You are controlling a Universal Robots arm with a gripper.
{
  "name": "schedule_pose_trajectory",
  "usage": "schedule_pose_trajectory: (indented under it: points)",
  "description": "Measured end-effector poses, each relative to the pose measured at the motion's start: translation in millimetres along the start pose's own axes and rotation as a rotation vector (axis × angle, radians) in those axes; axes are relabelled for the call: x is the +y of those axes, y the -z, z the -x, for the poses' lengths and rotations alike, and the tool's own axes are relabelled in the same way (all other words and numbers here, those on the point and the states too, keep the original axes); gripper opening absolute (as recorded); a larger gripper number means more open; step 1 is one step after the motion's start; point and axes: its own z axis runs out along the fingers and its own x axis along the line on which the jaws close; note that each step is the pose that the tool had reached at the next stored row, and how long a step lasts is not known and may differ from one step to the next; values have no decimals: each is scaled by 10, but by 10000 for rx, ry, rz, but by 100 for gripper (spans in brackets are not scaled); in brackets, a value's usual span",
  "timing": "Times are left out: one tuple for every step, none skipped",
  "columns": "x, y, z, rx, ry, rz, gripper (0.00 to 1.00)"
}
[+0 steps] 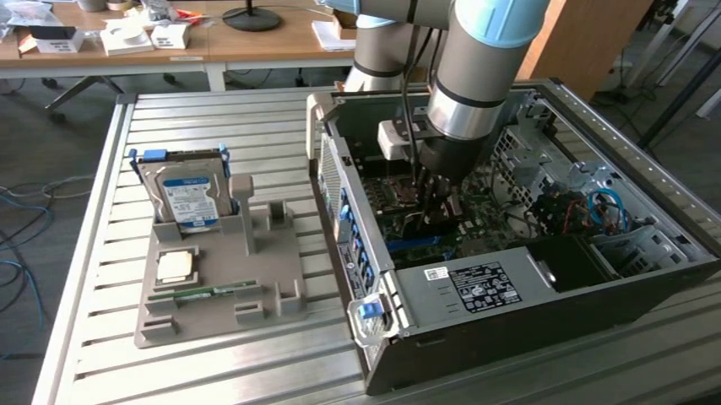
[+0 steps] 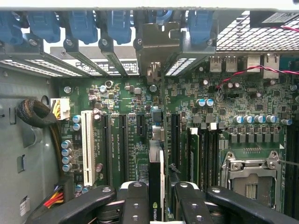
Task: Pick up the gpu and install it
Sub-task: 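Insert the gpu into the slot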
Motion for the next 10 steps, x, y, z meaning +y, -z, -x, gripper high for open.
schedule_pose_trajectory:
  points:
    - [0,0,0,0,0,0,26]
    - [0,0,0,0,0,0,26]
    - [0,0,0,1,0,0,26]
    - [-1,0,0,1,-2,1,26]
    - [-3,0,0,1,-3,2,26]
    - [-5,0,0,0,-3,2,26]
    - [-8,0,0,1,-1,2,26]
    - [-11,0,0,1,-1,1,26]
    - [-15,0,1,-1,-1,0,26]
    - [-17,0,1,0,-1,0,26]
